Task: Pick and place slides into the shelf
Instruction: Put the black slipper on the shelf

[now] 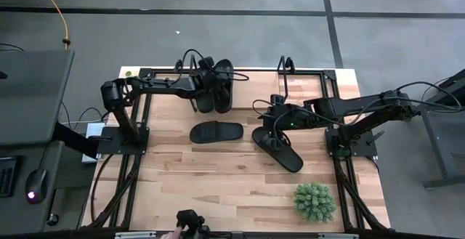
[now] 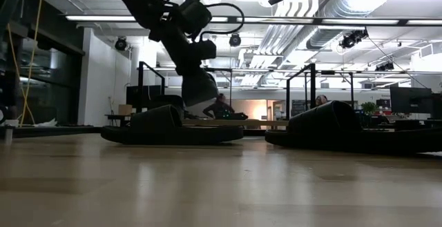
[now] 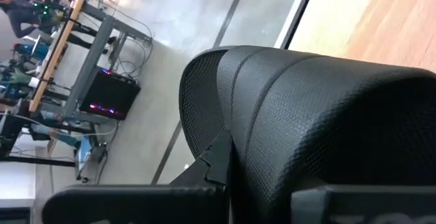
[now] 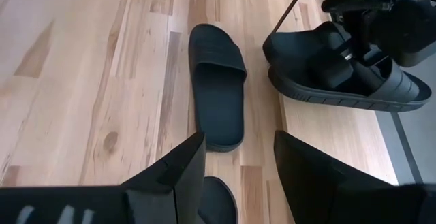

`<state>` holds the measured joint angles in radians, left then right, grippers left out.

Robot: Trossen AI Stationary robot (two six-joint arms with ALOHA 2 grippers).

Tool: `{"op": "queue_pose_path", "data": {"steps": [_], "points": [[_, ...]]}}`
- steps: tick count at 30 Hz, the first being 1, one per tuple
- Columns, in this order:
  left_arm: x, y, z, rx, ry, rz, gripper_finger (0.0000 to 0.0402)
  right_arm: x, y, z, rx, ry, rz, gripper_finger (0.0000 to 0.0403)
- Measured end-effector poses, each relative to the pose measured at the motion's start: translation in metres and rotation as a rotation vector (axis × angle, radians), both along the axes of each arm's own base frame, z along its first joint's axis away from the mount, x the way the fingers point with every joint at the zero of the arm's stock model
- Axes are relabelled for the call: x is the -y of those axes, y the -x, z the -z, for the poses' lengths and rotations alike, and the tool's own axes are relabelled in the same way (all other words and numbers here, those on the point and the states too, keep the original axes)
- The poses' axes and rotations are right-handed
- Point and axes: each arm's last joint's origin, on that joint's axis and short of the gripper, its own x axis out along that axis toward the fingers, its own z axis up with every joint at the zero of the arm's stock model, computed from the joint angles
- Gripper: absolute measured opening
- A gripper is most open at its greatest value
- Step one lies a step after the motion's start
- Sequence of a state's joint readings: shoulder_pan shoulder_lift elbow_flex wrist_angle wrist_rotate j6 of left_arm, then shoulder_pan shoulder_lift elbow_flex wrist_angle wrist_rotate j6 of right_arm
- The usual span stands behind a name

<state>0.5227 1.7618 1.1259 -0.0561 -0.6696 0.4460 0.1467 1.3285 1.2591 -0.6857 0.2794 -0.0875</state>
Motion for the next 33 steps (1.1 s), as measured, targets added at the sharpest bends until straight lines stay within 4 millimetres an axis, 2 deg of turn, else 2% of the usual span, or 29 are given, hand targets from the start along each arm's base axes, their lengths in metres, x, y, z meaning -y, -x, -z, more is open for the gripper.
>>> {"op": "queue_pose_path", "data": {"steps": [11,33], "points": [[-0.011,0.006,0.001,0.022,0.021,-0.006,0.0014,0.0,0.0,0.0,0.003,-0.001,0.0,0.0165],[-0.013,0.001,0.023,-0.071,0.041,0.003,0.0014,0.0,0.0,0.0,0.006,-0.001,0.0,0.0165]]}}
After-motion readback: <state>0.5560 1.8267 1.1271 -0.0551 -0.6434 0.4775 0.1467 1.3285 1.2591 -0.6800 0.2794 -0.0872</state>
